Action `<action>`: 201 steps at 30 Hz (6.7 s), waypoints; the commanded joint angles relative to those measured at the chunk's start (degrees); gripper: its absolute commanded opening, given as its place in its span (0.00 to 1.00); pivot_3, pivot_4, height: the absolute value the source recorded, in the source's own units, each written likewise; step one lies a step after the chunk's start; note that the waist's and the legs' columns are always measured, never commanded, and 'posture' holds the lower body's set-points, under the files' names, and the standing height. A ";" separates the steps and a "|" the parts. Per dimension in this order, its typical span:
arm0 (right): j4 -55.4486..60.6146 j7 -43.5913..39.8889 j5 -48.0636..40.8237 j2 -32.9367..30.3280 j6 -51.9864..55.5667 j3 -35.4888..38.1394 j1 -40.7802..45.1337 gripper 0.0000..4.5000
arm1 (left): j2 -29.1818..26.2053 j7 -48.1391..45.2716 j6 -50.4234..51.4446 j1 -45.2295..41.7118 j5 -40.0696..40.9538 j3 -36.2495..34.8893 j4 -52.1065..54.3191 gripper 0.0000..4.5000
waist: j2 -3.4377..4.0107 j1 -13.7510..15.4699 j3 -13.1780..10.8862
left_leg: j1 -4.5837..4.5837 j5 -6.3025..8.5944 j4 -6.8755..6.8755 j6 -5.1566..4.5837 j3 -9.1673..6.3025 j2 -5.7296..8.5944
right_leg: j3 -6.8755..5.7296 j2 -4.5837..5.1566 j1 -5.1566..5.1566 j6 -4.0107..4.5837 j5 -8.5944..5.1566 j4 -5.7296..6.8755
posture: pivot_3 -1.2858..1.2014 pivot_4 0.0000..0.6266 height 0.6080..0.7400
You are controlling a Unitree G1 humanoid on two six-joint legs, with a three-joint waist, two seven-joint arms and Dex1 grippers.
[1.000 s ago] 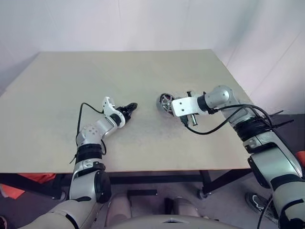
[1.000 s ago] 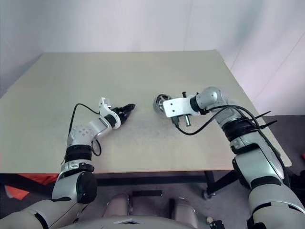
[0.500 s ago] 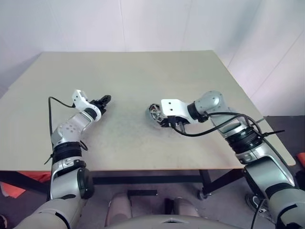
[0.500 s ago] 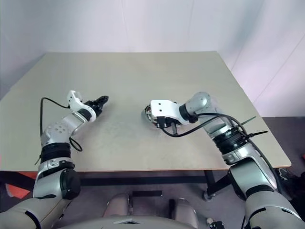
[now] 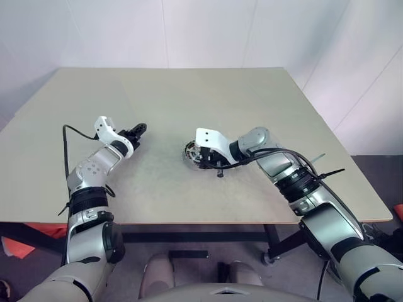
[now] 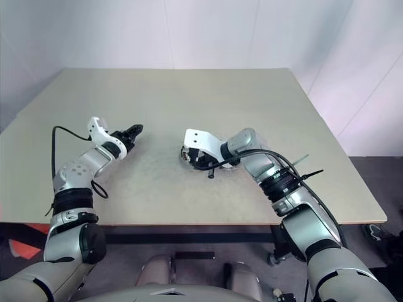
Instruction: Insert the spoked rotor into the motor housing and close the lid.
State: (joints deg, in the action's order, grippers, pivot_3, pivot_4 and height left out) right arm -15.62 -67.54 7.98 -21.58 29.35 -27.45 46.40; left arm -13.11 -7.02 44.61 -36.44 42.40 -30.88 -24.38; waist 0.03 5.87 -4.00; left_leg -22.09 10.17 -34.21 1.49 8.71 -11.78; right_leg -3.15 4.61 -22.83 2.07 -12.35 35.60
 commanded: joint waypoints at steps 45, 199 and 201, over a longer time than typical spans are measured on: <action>-7.84 20.78 1.48 4.91 -15.05 4.95 -5.92 0.16 | 2.06 -1.36 -1.81 -2.36 -2.49 4.35 -1.12 0.59 | -0.03 -0.24 -0.01 | 0.08 -0.26 0.09 0.44 -0.03 -0.05 | 0.00 -0.17 0.01 -0.01 0.00 0.03 | 0.52 0.00 1.00; 0.55 25.67 -17.32 9.50 -8.32 17.11 -11.80 0.29 | 0.31 -5.40 -1.06 -4.50 -7.66 6.66 -5.11 0.59 | 0.09 1.25 0.03 | 0.88 -0.70 1.45 1.08 -0.09 -0.03 | -0.02 -0.33 0.53 0.04 0.07 -0.71 | 0.52 0.00 1.00; 0.37 26.43 -16.54 9.51 -8.93 16.86 -11.66 0.45 | 0.31 -5.41 -1.05 -4.49 -7.67 6.67 -5.10 0.59 | 0.09 1.26 0.03 | 0.87 -0.70 1.45 1.07 -0.09 -0.03 | -0.02 -0.33 0.53 0.04 0.07 -0.71 | 0.52 0.00 1.00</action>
State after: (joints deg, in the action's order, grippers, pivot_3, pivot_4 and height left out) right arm -17.28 -41.49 -8.61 -12.13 22.07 -11.71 33.00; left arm -12.49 -12.14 44.23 -40.07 34.68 -24.31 -31.22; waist 0.12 7.13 -3.97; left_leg -21.22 9.48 -32.76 2.56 8.62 -11.81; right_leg -3.17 4.28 -22.30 2.11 -12.28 34.89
